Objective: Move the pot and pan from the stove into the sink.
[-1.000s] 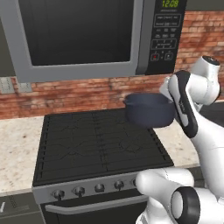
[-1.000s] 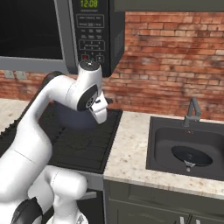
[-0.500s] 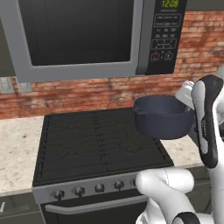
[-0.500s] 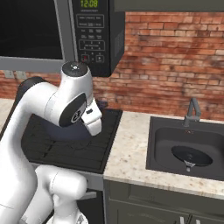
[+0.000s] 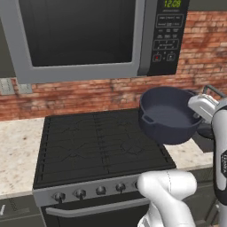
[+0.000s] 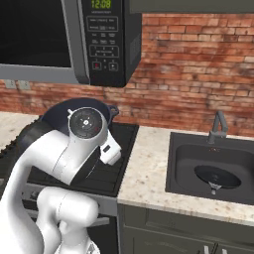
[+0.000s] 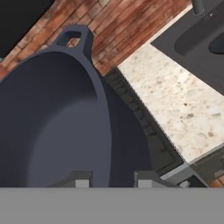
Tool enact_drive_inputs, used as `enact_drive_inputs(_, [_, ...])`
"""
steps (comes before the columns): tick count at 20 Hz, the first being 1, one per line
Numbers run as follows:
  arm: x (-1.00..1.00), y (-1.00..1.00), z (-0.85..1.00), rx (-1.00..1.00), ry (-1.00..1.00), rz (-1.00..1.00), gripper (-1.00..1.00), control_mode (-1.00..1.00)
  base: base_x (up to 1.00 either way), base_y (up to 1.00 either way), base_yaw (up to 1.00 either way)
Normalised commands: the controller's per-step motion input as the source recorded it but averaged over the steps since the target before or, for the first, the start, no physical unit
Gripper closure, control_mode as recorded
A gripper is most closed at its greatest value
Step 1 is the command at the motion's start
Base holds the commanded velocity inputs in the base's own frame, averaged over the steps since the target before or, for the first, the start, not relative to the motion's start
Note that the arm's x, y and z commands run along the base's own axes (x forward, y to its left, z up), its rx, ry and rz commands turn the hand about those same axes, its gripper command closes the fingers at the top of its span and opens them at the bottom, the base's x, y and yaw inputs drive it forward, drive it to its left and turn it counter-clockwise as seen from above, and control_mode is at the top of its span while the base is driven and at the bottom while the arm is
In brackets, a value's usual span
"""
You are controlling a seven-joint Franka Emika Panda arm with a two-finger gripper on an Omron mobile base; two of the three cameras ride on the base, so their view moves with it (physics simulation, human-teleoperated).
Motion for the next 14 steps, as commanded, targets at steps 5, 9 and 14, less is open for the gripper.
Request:
enact_drive_inputs(5, [0.00, 0.00, 0.00, 0.00, 0.00, 0.00, 1.00, -1.00, 0.00, 0.00, 0.00])
enact_drive_inputs(9, [0.00, -0.01, -0.01, 0.00, 0.00, 0.00, 1.00, 1.00, 0.00, -0.08, 0.00])
enact_drive_inputs(14, [0.00, 0.00, 0.00, 0.00, 0.00, 0.00, 1.00, 1.00, 0.02, -0.61, 0.01])
